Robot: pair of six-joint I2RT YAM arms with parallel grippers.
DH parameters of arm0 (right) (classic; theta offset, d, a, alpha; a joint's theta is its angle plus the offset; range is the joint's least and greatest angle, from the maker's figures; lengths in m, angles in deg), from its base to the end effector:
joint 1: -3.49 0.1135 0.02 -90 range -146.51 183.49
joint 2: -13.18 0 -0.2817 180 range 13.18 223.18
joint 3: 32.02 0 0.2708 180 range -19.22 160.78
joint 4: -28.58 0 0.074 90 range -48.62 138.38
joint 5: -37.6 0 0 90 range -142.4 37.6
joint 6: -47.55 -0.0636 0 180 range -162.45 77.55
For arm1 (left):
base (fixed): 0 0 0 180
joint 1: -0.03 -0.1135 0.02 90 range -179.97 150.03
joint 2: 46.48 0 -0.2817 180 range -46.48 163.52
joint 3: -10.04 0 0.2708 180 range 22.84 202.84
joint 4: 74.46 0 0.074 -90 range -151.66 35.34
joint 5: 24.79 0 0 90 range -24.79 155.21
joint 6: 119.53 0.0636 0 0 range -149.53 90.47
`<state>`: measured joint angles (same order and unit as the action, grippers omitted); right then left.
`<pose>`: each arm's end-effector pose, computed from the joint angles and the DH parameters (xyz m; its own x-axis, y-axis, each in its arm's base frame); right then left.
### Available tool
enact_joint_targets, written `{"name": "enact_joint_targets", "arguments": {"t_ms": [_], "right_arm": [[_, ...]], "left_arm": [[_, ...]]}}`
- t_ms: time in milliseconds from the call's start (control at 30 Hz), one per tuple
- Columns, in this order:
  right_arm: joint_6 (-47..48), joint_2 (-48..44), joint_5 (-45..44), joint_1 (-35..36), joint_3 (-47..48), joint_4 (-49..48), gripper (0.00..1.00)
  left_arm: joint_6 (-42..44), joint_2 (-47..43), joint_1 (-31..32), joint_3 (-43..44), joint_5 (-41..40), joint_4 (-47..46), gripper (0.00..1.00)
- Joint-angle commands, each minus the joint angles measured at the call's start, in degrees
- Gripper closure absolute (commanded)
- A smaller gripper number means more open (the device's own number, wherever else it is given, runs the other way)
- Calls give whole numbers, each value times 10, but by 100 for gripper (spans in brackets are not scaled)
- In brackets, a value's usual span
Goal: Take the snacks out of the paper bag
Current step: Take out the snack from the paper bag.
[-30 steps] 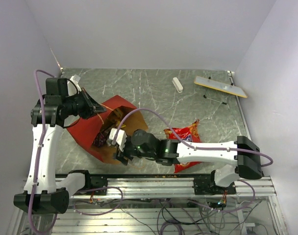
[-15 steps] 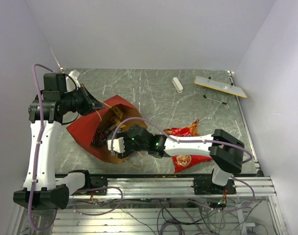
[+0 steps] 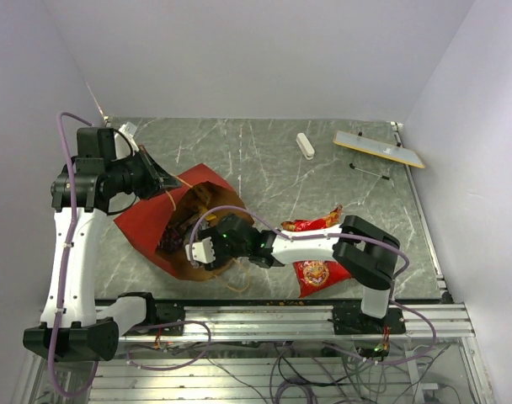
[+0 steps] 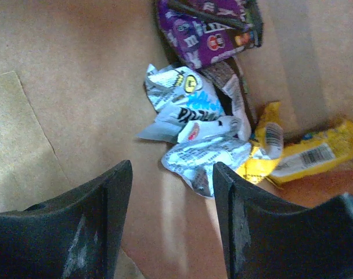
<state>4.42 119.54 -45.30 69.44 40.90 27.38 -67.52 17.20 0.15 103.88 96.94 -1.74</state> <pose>0.1727 0.4062 0.1614 0.5438 -0.5585 -0.6264 -0.8073 -0.1443 -0.5722 0.2235 -0.0339 0.4154 -0.7726 -0.5219 -0.3616 -0.1096 0.6706 -0.7337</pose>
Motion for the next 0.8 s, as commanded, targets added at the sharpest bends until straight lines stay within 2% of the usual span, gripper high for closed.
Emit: {"name": "enact_joint_targets", "arguments": {"t_ms": [0,167,433,533,767], "right_arm": [[25,25,18,-4,5,-30,42],[23,50,22,-15,10,-69,39],[29,90,53,-37,40,-99,41],[24,109,52,-40,46,-111,48],[-29,98,32,-47,30,-174,74]], "left_arm": [[-7,-2,2,10,-2,-14,93],[-5,3,1,22,-8,-3,93],[-32,-21,2,5,-7,-9,93],[-34,-21,2,9,-8,-4,93],[-33,-20,2,24,-12,-2,93]]}}
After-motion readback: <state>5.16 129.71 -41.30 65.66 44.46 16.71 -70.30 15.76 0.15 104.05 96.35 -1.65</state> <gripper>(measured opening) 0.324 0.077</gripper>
